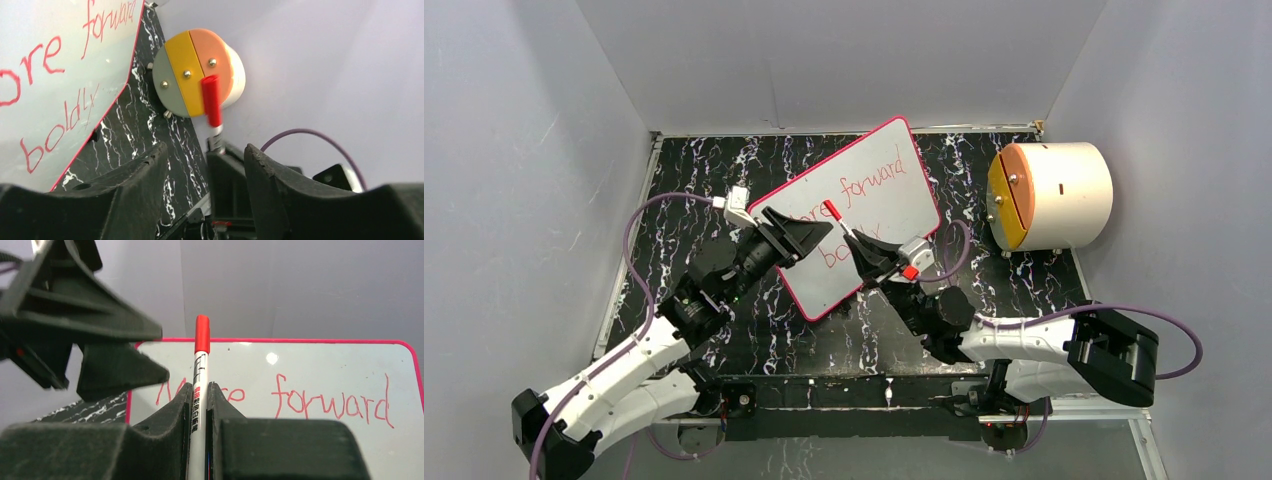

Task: Write a sentence on the whiteboard
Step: Close the whiteboard marker at the center of the board.

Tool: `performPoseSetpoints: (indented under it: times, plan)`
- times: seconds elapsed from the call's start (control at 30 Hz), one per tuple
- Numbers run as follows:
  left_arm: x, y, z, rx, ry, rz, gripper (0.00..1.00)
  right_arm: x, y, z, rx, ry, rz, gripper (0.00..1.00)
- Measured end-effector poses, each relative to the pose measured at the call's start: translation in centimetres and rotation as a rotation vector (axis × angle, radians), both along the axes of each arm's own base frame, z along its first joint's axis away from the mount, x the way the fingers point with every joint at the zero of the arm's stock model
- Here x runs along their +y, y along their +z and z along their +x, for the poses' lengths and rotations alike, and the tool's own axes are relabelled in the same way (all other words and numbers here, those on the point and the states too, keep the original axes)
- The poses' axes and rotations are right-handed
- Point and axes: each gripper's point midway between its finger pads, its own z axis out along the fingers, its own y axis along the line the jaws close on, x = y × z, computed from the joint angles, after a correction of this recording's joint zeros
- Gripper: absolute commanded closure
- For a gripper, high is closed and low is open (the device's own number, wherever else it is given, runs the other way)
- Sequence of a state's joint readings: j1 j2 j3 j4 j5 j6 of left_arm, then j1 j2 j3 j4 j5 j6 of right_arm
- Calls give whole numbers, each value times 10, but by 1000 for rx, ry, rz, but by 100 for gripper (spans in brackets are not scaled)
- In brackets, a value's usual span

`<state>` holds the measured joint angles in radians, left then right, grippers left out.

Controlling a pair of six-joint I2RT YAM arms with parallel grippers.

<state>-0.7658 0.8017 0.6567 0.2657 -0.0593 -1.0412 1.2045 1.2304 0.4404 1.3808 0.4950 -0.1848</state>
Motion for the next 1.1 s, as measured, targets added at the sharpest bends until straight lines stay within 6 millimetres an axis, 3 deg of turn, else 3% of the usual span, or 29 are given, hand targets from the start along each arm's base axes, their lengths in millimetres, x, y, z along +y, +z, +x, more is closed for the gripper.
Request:
performPoseSetpoints:
  times: [0.2,0.43,0.63,0.8,1.1]
  plan:
    - [-3,26,12,-4,34,-6,41,2,-18,2,6,-13,-85,100]
    - [-9,6,32,90,95,43,46,1,-19,2,-2,-16,-97,100]
    - [-12,-9,42,145,128,50,66,1,-22,0,-6,-10,-106,100]
    - [-22,-11,48,153,115,37,100,0,-27,1,2,-15,-121,100]
    - [-35,-9,49,164,67,-56,100,-7,-28,8,34,-49,-71,100]
